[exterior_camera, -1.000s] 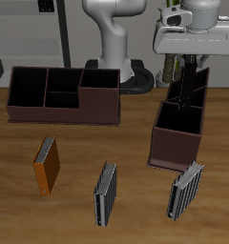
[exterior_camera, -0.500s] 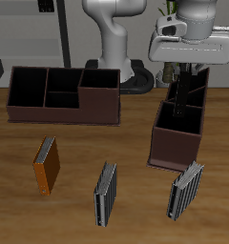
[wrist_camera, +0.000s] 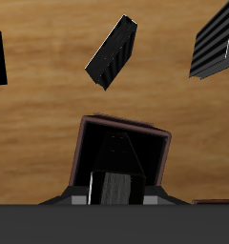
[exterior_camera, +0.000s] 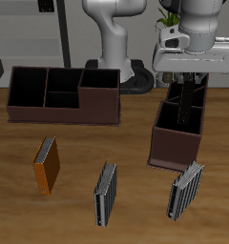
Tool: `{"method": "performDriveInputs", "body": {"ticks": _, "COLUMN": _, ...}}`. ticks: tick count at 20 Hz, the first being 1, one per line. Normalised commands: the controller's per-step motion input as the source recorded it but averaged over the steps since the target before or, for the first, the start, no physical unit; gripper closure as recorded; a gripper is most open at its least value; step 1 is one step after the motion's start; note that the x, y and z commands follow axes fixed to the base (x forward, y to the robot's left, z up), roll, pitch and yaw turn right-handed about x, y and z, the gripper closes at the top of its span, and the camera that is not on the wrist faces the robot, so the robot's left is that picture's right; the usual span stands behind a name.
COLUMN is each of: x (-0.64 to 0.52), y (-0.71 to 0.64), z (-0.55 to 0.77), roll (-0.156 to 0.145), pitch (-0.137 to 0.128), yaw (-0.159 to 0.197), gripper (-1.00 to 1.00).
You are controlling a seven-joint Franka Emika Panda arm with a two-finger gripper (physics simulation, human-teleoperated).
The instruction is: Place the black book into the left desk caddy's right compartment
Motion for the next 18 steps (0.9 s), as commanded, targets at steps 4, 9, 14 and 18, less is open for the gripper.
{"method": "performDriveInputs", "body": {"ticks": 4, "x": 0.09, "y": -0.01, "z": -0.22, "roll": 0.010, "pitch": 0.021, "yaw": -0.002, "gripper": 1.00}}
{"method": "performDriveInputs", "body": {"ticks": 9, "x": 0.04, "y": 0.04, "z": -0.23, "roll": 0.010, "pitch": 0.029, "yaw": -0.005, "gripper": 1.00}}
{"method": "performDriveInputs", "body": {"ticks": 14, "x": 0.07, "y": 0.04, "z": -0.22, "roll": 0.006, "pitch": 0.019, "yaw": 0.010, "gripper": 1.00}}
{"method": "performDriveInputs", "body": {"ticks": 18, "x": 0.08, "y": -0.03, "z": -0.23, "roll": -0.005, "pitch": 0.022, "yaw": 0.011, "gripper": 1.00}}
